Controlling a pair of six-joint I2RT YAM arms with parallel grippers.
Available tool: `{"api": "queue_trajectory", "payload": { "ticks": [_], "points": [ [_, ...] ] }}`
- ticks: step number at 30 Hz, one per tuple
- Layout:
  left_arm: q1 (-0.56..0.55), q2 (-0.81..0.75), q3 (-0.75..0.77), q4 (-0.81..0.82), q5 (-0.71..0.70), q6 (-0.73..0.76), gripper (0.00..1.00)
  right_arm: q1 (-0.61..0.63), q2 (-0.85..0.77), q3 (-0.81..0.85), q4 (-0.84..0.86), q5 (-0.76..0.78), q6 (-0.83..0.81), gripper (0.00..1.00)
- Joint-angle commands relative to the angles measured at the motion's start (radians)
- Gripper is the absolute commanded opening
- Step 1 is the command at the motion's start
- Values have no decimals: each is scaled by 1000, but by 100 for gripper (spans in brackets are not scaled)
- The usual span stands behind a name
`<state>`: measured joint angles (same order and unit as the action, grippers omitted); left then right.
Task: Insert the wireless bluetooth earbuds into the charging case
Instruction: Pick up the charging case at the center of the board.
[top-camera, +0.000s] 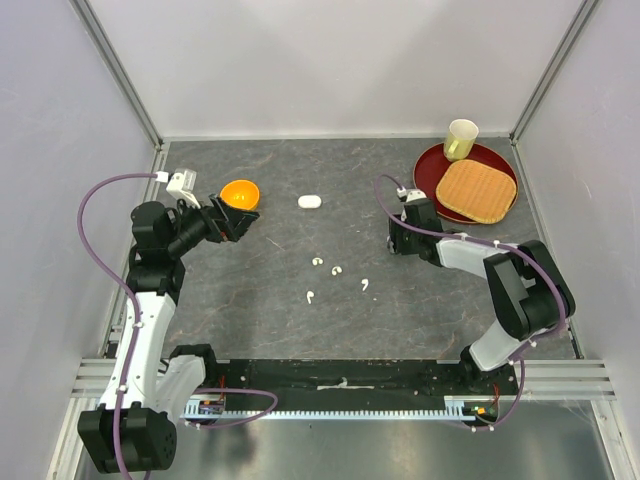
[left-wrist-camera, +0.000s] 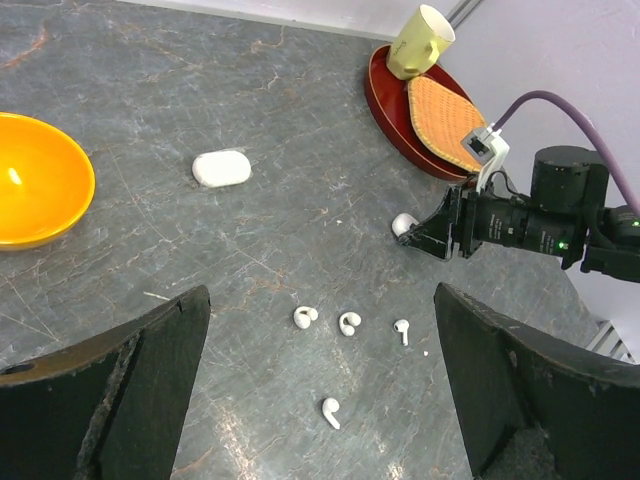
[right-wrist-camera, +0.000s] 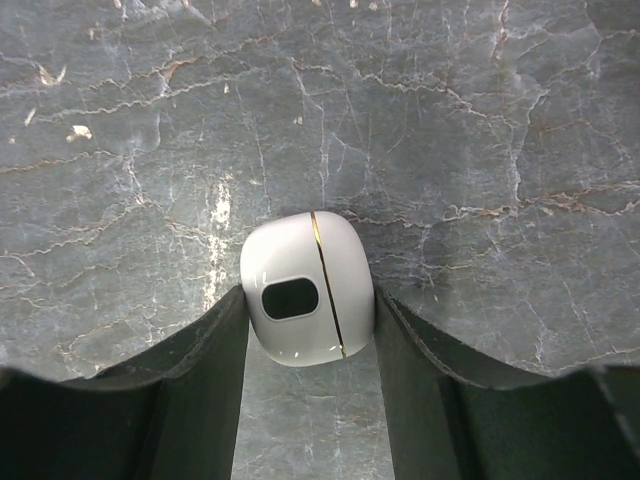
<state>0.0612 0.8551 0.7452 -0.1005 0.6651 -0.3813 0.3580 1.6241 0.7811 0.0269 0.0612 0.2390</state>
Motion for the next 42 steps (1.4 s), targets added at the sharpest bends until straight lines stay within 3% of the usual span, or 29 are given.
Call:
{"api": "queue_trajectory", "payload": {
  "ticks": [1,8,16,28,35,42],
  "points": [
    [2,-10,-7,5,18,-30,99,16,25,13,36,31,29,36],
    [2,-7,-6,1,18,-27,99,22,25,29,11,11,2,52],
    [2,-5,-3,-1,24,-25,99,27,31,105,-110,-57,-202,63],
    [2,-4,-3,-5,27,-19,99,29,62,112,-147,-67,-231,65],
    [0,-4,-3,-8,24,-19,99,29,71,116,-153,-46,-219,56],
    [2,-1,0,-11,22,-18,98,29,59,103,-154,-46,-221,63]
  ]
}}
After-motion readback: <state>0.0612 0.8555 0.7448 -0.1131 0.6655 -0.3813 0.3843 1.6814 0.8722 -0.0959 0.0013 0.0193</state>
